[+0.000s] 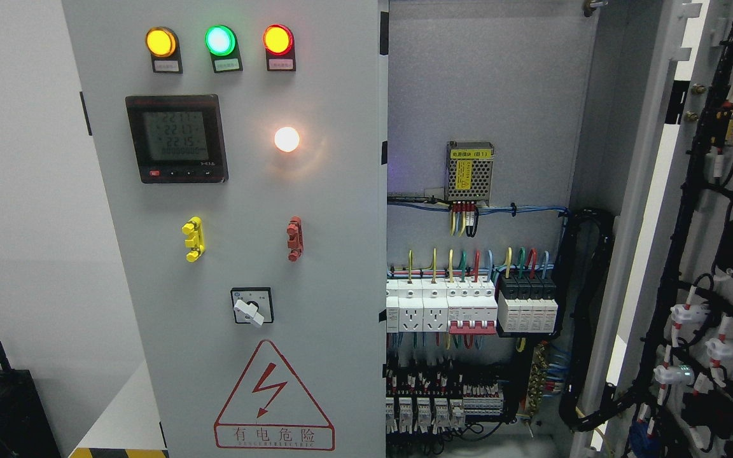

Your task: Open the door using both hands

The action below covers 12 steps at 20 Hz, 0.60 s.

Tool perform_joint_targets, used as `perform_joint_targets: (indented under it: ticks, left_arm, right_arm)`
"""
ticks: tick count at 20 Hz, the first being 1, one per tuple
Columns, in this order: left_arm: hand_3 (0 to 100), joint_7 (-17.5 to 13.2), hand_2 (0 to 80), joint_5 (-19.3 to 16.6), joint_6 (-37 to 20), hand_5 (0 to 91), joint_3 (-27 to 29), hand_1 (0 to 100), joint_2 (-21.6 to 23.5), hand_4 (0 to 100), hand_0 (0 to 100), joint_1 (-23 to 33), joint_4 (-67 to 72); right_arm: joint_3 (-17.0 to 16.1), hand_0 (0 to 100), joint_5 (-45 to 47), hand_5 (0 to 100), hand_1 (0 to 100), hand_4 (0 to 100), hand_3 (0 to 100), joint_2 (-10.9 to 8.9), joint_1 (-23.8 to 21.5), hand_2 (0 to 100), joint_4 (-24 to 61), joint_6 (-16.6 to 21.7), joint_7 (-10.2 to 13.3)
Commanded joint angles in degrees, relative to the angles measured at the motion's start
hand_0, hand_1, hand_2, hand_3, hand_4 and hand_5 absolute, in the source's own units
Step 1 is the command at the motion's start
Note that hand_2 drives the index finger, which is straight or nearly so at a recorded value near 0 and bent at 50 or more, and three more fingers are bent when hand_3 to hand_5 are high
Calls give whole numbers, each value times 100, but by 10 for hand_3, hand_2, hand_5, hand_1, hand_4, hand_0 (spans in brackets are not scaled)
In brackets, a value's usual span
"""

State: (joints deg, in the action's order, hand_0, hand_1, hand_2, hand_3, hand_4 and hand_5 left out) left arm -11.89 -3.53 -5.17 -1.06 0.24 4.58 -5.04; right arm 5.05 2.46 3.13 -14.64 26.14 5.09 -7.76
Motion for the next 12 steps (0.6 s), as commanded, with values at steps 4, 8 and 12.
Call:
perform_joint_targets:
  ticks: [4,8,12]
  left_arm:
    - [0,-33,0,-8,-28,0,-131,0,-173,0,0,-1,64]
    - [0,-68,0,10,-28,0,-113,0,-173,0,0,-1,64]
    - [0,-68,0,19,-28,0,-105,0,-173,0,0,-1,73]
  right_arm:
    - [-109,380,-17,0,0,0,0,-392,-1075,0,3500,10,-23]
    - [128,380,-17,0,0,0,0,-418,-1611,0,4705,27,-32]
    - [356,381,-17,0,0,0,0,-629,-1997,0,5671,18,-32]
